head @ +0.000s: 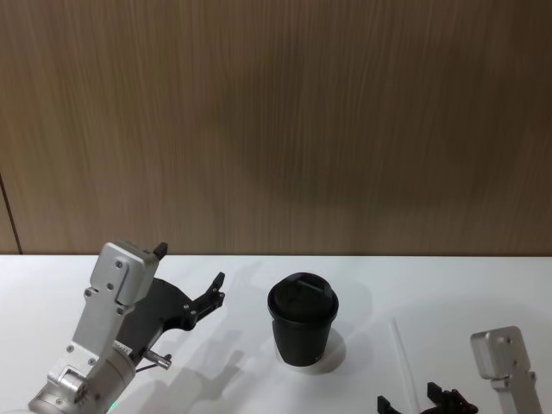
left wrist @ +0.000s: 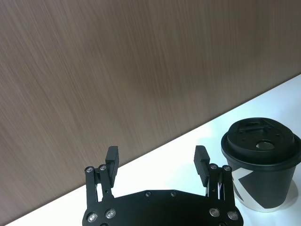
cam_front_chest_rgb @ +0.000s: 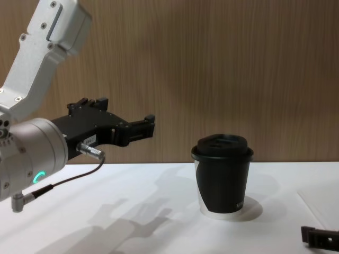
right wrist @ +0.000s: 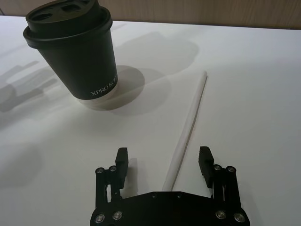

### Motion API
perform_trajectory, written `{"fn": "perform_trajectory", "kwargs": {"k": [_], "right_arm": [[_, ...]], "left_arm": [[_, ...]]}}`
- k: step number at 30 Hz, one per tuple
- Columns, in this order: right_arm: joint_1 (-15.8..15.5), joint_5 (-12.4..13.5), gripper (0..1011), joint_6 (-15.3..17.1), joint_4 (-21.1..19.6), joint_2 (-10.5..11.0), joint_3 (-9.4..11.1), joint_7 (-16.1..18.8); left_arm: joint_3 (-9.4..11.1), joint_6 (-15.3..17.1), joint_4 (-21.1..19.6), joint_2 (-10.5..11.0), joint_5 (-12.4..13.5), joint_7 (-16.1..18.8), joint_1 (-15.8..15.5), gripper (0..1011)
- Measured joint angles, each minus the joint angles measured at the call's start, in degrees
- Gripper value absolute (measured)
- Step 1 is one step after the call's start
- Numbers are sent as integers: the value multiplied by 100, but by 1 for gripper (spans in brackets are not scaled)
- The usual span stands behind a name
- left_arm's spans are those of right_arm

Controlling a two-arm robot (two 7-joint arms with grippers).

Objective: Pick up the straw with one hand, pass it to the other hand, and insert it into the cup.

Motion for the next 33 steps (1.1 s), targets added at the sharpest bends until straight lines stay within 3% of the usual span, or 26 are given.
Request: {"fn": "perform_trajectory", "kwargs": {"k": [11,12,27,33], "right_arm": [[6,-9,679,50,4,-19,10,3],[6,-9,610,52,5,-20,10,3],[6,-9,135,83,5,-28,13,8],[6,-9,42,86,4,-30,13,9]], "left_arm": [[0,0,0,0,0,0,0,1003],[0,0,0,0,0,0,0,1003],[0,0,0,0,0,0,0,1003],[0,0,0,0,0,0,0,1003]]}}
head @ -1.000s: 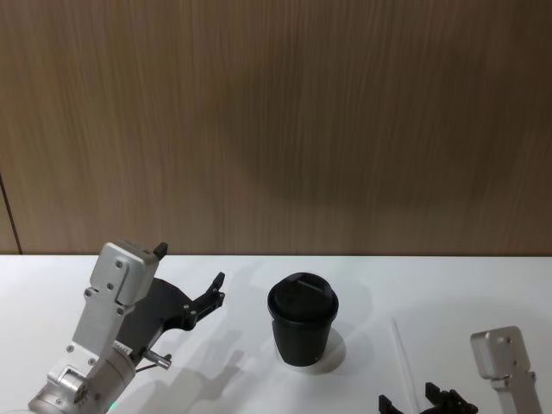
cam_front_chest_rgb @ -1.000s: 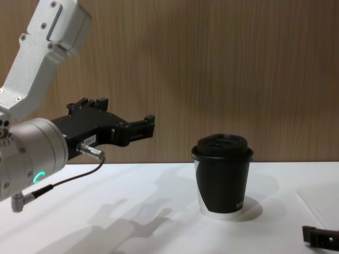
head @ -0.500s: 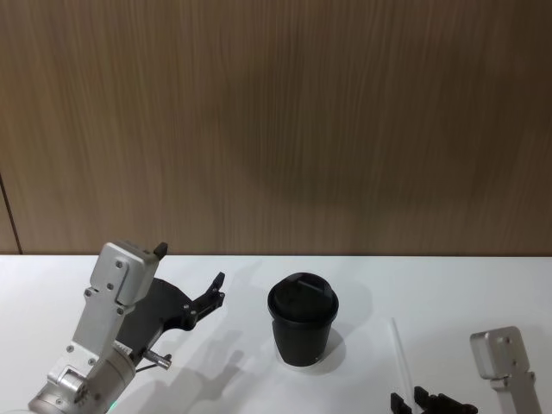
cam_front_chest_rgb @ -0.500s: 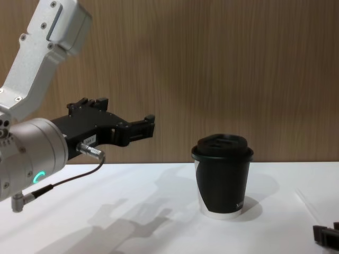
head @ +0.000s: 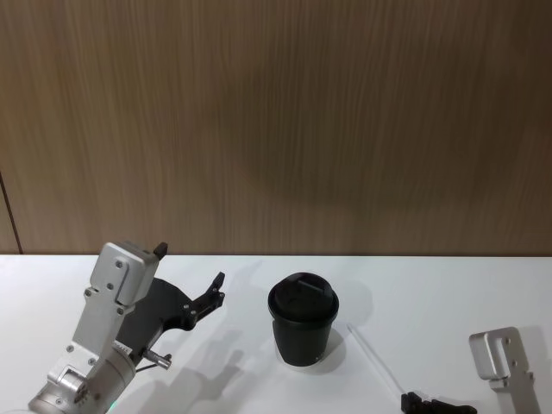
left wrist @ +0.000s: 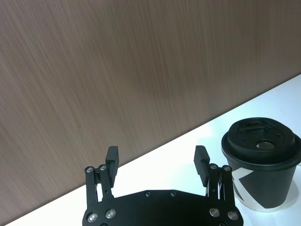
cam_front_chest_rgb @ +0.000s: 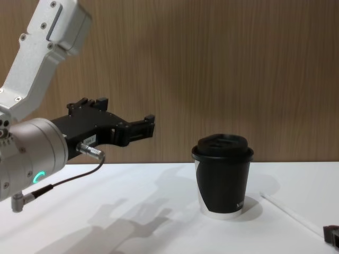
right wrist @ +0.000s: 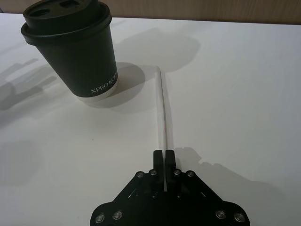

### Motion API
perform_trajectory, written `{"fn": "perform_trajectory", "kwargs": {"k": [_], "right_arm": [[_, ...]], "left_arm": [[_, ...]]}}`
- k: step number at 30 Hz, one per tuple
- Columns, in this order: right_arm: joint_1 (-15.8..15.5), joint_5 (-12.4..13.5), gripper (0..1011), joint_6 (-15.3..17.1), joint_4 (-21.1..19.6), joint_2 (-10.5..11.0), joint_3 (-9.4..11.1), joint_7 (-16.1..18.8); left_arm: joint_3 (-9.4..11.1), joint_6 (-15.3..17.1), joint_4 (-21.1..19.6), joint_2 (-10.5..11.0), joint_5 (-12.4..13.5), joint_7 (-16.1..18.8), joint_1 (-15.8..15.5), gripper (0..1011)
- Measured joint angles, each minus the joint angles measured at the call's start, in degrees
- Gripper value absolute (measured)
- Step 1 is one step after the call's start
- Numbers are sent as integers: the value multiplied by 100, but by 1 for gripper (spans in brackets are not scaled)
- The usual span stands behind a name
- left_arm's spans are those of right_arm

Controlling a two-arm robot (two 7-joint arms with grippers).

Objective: Pick up the straw with one hand, pass it to the other hand, and insert it into the cup.

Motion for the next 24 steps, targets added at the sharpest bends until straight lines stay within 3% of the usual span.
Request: {"fn": "perform_trajectory", "kwargs": {"k": [9,24], "right_arm": [[0,-25,2,-36,6,-13,8,-3],[14,-329,0,-904,105,-96,85,-183]], "left_arm": [[0,0,0,0,0,0,0,1003],[0,0,0,0,0,0,0,1003]]}}
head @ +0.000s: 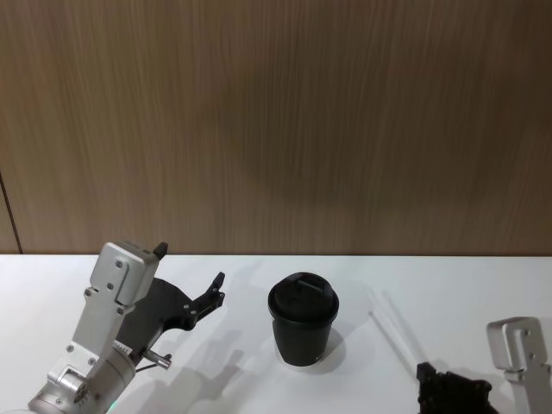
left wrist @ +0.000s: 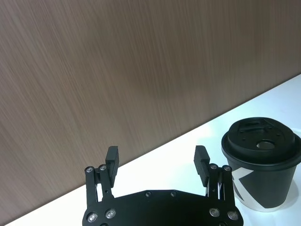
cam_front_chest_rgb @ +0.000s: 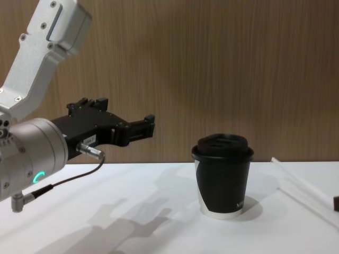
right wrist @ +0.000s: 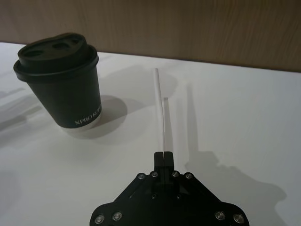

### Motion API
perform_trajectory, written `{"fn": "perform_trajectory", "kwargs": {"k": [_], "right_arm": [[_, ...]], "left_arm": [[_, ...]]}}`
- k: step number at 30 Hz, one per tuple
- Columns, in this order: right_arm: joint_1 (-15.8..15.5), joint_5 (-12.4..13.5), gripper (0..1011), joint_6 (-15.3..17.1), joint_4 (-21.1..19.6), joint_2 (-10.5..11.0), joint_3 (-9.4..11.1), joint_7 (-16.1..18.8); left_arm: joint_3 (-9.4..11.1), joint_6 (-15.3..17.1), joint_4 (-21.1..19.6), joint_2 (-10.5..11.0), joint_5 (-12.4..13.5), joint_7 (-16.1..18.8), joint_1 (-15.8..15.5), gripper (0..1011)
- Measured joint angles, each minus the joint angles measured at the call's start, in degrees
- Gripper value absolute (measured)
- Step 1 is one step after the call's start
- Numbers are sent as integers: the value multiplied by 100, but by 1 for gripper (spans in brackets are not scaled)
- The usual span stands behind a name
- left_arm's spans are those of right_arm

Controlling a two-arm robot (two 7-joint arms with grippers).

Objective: Pick up the straw with one hand, pass it to the other hand, and insert it into the cup.

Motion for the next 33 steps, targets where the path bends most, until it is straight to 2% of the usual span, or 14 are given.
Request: {"fn": "perform_trajectory", "kwargs": {"k": [5,6,15,18,26,33], "right_arm": [[23,-109,0,-415,40,-19,43,-30],[23,-109,0,-415,40,-19,43,-30],[95,-278,0,-1250,108,-9,135,1],[119,-292,0,-1439,126,7,163,42],[233,-258,0,-2201,224,112,269,358],[370,-17,0,-2816,334,251,331,816]], "left_arm": [[0,0,0,0,0,0,0,1003],[0,0,0,0,0,0,0,1003],[0,0,0,0,0,0,0,1003],[0,0,0,0,0,0,0,1003],[0,0,0,0,0,0,0,1003],[0,0,0,0,0,0,0,1003]]}}
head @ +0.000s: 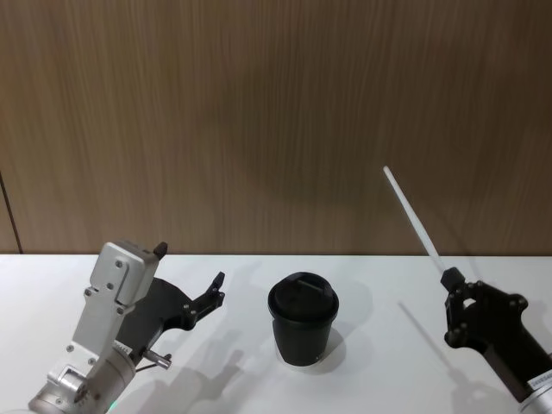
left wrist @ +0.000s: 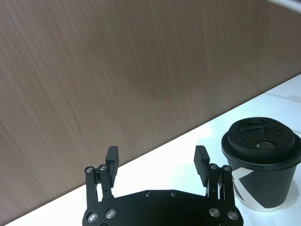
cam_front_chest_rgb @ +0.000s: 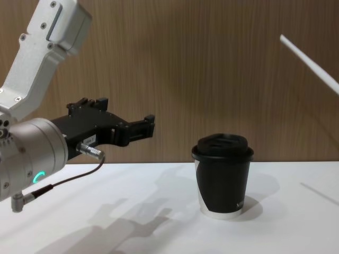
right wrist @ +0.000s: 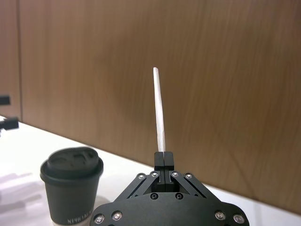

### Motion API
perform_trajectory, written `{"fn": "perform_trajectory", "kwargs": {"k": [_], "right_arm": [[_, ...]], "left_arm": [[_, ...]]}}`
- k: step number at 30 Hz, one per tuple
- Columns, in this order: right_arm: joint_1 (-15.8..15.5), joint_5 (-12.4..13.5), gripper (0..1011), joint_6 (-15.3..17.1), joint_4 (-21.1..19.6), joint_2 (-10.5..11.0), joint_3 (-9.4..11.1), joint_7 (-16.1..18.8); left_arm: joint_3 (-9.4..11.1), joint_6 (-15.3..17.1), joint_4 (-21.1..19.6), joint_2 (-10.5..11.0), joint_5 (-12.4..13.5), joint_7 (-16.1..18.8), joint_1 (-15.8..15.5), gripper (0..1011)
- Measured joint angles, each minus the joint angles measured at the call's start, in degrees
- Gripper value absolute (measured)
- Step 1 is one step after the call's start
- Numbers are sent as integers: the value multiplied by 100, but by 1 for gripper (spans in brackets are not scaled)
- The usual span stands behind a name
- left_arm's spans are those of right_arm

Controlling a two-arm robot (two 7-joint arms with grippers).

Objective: Pick up the straw with one hand, pass it to the other hand, and insert it into the cup.

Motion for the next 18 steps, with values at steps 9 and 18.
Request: {"fn": "perform_trajectory", "kwargs": {"k": [9,18], "right_arm": [[217,489,0,-632,173,242,29,727],[458,1127,0,-1092,376,466,-23,1561]], "left_arm": [[0,0,0,0,0,0,0,1003],[0,0,0,0,0,0,0,1003]]}}
